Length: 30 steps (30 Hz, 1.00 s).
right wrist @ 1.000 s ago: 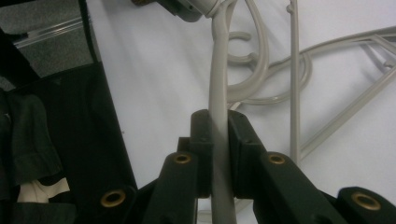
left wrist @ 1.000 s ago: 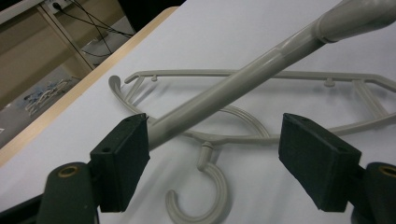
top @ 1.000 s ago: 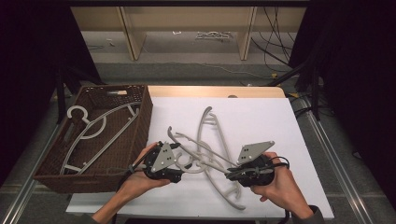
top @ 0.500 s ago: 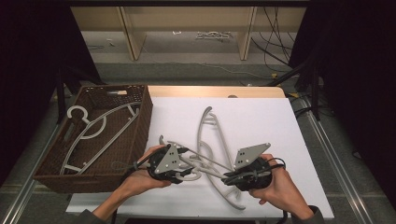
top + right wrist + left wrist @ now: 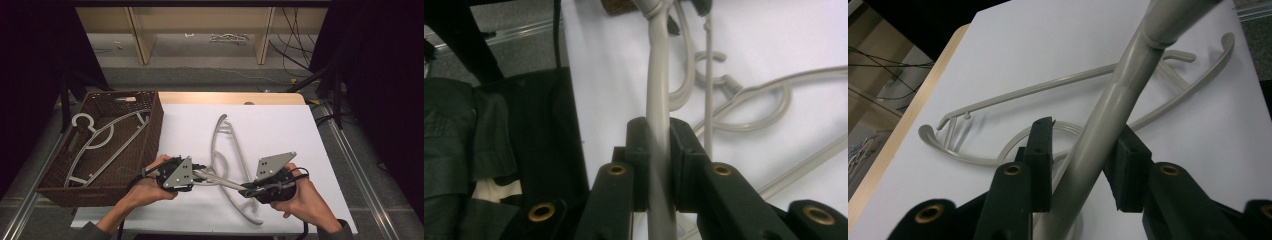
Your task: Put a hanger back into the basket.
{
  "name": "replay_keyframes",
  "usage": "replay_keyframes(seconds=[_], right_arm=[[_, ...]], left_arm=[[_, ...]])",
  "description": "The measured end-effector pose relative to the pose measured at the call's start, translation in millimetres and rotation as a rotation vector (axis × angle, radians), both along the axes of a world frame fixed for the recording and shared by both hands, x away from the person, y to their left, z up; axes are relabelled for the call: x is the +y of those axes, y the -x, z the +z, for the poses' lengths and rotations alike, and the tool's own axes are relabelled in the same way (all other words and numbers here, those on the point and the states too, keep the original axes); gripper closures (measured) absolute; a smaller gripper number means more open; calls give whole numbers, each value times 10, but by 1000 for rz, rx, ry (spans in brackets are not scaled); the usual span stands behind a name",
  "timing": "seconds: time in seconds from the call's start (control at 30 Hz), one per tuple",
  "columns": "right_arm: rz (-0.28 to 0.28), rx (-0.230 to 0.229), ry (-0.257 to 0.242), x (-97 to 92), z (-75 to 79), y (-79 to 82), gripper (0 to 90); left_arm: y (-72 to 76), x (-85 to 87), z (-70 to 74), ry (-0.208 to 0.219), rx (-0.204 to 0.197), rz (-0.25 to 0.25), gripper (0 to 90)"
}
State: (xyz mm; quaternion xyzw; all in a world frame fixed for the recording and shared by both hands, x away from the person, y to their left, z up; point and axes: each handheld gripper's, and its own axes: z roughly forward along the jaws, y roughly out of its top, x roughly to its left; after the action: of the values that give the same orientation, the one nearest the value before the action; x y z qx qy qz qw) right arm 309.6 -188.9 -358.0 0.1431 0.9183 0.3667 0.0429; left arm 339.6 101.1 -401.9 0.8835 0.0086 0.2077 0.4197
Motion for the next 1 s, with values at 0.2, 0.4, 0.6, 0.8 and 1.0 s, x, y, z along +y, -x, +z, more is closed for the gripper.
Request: replay_keyframes(seconds=[0.2,0.4,0.6,0.8,1.0], right_arm=[[-6,-23,-26,-69,47,-14,787],[-78,-50,-15,-112,80,-27,715],[-174,-93,-9,-114,100,-37,512],[-251,-120,-9,-69,103,-55,376],[-336,-167,-73,-113,133,-89,309]], left_arm=[[37,-38,56,-26,-7,-32,717],[66,-85,52,-23,34,-43,750],[115,-177,42,-7,93,-49,792],[96,-218,51,3,142,10,793],[46,-177,78,28,187,80,794]])
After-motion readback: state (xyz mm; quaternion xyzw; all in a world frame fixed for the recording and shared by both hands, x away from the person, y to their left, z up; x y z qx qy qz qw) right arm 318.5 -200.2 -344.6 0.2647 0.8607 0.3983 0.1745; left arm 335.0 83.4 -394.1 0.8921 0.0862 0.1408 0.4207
